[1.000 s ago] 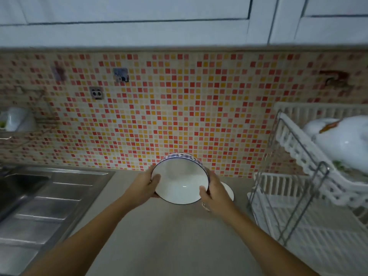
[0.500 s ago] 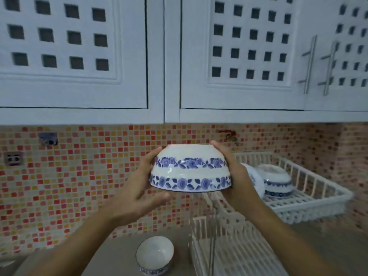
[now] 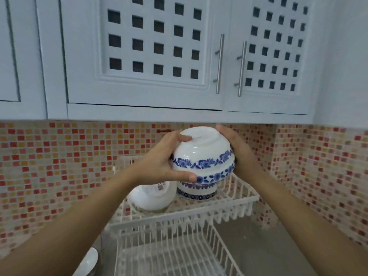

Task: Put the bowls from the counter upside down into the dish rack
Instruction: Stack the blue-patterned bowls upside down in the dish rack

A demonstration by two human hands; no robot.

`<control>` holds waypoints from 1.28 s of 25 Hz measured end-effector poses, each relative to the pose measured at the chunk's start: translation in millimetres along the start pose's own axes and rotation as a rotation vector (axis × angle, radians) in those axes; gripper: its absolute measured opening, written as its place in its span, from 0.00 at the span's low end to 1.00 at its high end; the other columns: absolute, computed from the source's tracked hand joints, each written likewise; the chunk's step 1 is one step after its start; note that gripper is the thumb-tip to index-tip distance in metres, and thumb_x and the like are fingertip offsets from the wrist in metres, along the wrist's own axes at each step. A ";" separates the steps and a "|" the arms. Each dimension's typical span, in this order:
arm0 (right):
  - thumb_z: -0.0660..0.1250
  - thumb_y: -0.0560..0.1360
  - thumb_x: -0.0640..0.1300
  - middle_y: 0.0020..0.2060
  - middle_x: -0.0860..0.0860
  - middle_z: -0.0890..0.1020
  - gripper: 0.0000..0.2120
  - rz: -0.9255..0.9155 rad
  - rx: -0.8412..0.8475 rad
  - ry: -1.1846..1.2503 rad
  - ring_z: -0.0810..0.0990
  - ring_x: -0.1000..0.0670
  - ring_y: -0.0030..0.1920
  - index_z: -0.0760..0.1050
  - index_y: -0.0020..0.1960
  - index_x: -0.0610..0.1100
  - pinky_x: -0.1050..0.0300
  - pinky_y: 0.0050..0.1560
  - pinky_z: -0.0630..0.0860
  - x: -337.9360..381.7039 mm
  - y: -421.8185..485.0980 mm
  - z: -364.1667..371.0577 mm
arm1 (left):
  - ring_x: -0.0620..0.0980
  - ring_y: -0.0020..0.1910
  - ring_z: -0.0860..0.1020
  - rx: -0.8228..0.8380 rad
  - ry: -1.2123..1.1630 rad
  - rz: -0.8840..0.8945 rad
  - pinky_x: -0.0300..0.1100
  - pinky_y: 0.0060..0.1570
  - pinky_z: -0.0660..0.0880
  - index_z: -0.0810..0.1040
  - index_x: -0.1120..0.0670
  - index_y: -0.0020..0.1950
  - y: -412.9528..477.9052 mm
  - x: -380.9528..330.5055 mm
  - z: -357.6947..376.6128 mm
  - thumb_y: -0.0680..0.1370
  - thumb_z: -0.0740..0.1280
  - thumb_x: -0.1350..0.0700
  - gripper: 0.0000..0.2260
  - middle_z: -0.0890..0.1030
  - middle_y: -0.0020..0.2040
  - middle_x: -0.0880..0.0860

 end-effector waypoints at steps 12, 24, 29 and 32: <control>0.78 0.61 0.58 0.73 0.54 0.60 0.54 -0.028 0.565 -0.117 0.64 0.51 0.70 0.44 0.74 0.59 0.54 0.69 0.66 -125.2 19.4 30.0 | 0.51 0.61 0.67 0.006 0.263 -0.370 0.43 0.61 0.69 0.59 0.48 0.68 73.6 51.6 107.9 0.64 0.75 0.40 0.40 0.57 0.70 0.49; 0.77 0.56 0.64 0.66 0.53 0.72 0.53 -0.012 0.750 -0.263 0.74 0.50 0.62 0.51 0.72 0.58 0.48 0.63 0.74 -173.0 34.5 83.1 | 0.56 0.65 0.67 0.182 0.354 -0.651 0.48 0.63 0.69 0.55 0.52 0.70 70.5 113.9 145.3 0.66 0.75 0.42 0.42 0.60 0.68 0.54; 0.78 0.56 0.62 0.65 0.53 0.73 0.53 -0.011 0.793 -0.264 0.74 0.49 0.61 0.53 0.73 0.57 0.47 0.63 0.73 -175.3 37.5 91.5 | 0.57 0.65 0.68 0.211 0.337 -0.709 0.50 0.63 0.71 0.54 0.52 0.68 66.4 121.8 148.4 0.67 0.74 0.43 0.40 0.62 0.67 0.55; 0.79 0.54 0.62 0.66 0.54 0.73 0.54 0.026 0.805 -0.262 0.74 0.49 0.62 0.53 0.72 0.57 0.47 0.64 0.73 -178.7 39.5 91.9 | 0.58 0.66 0.67 0.248 0.358 -0.720 0.52 0.63 0.71 0.53 0.51 0.70 69.2 124.0 149.2 0.66 0.74 0.41 0.41 0.59 0.70 0.55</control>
Point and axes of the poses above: each hand's wrist, its own y-axis towards the middle knuckle, its own z-axis out of the palm, x = y × z, the point moved 10 cm from there along y, towards the middle knuckle
